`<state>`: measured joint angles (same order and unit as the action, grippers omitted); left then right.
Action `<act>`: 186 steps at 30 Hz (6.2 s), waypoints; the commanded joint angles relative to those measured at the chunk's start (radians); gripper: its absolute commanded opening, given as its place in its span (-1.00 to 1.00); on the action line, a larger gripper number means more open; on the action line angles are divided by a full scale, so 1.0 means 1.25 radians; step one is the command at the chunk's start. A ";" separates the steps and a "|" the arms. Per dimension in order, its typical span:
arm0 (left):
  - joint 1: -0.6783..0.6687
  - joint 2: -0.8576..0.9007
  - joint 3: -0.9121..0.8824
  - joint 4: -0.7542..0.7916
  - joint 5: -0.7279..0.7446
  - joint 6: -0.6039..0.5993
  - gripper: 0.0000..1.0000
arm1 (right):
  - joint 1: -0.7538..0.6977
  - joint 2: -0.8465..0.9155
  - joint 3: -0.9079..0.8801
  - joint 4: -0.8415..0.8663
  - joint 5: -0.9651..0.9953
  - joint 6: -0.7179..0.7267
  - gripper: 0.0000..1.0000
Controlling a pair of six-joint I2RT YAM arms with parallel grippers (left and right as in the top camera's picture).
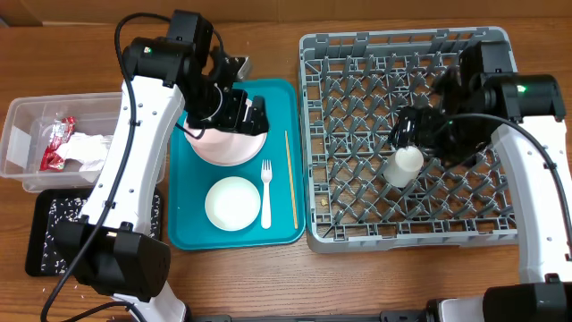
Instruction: Sort waste into correct bins and load items into the dishwasher
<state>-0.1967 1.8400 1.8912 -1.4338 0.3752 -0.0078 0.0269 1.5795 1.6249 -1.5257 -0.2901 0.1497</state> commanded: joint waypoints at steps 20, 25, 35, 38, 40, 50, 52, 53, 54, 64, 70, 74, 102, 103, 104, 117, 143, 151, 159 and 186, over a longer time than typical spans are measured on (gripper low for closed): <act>-0.005 -0.027 -0.491 0.123 -0.202 -0.160 0.74 | 0.002 -0.004 0.009 -0.056 0.010 -0.022 1.00; -0.005 -0.027 -0.557 0.183 -0.202 -0.160 0.55 | 0.002 -0.004 0.009 -0.056 0.010 -0.022 1.00; -0.005 -0.027 -0.571 0.233 -0.203 -0.162 -0.38 | 0.002 -0.004 0.009 -0.056 0.022 -0.022 1.00; -0.005 -0.027 -0.571 0.234 -0.203 -0.162 -0.34 | 0.002 -0.004 0.009 -0.056 0.022 -0.022 1.00; -0.005 -0.027 -0.571 0.238 -0.203 -0.162 -0.31 | 0.002 -0.004 0.009 -0.056 0.022 -0.022 1.00; -0.005 -0.027 -0.606 0.289 -0.204 -0.162 -0.51 | 0.002 -0.004 0.009 -0.056 0.022 -0.022 1.00; -0.005 -0.027 -0.606 0.290 -0.205 -0.162 -0.68 | 0.002 -0.004 0.009 -0.056 0.022 -0.022 1.00; -0.004 -0.027 -0.606 0.290 -0.208 -0.162 -0.79 | 0.002 -0.004 0.009 -0.056 0.022 -0.022 1.00; -0.004 -0.027 -0.606 0.289 -0.223 -0.162 -0.92 | 0.002 -0.004 0.009 -0.056 0.022 -0.022 1.00; -0.007 -0.122 -0.477 0.196 -0.232 -0.181 -0.92 | 0.002 -0.004 0.009 -0.044 -0.011 -0.019 1.00; -0.025 -0.215 -0.335 0.096 -0.195 -0.216 -0.92 | 0.012 -0.004 0.009 -0.030 -0.136 -0.078 1.00; -0.078 -0.218 -0.321 0.086 -0.192 -0.231 -0.92 | 0.106 -0.004 0.009 0.012 -0.140 -0.079 1.00; -0.129 -0.217 -0.321 0.085 -0.069 -0.179 -0.92 | 0.522 -0.004 -0.107 0.297 0.115 0.009 0.36; -0.129 -0.217 -0.321 0.083 -0.069 -0.179 -0.92 | 0.522 -0.004 -0.107 0.300 0.115 0.009 0.22; -0.129 -0.217 -0.321 0.081 -0.069 -0.179 -0.92 | 0.522 -0.004 -0.107 0.304 0.115 0.009 0.08; -0.129 -0.217 -0.321 0.082 -0.048 -0.172 -0.92 | 0.522 -0.003 -0.107 0.305 0.110 0.009 -0.67; -0.130 -0.217 -0.321 0.114 0.021 -0.137 -0.92 | 0.522 -0.004 -0.107 0.354 0.107 0.006 -0.92; -0.129 -0.217 -0.321 0.126 0.021 -0.137 0.59 | 0.522 -0.004 -0.107 0.359 0.136 0.006 -0.92; -0.081 -0.217 -0.215 0.089 0.033 -0.137 0.93 | 0.521 -0.003 -0.107 0.367 0.347 0.007 -0.92; -0.031 -0.217 -0.042 0.037 -0.374 -0.137 1.00 | 0.233 0.206 -0.107 1.041 1.181 -0.218 -0.92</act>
<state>-0.2348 1.5726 1.8202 -1.3884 -0.0631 -0.1864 0.3153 1.8008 1.4773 -0.2802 1.0370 0.0254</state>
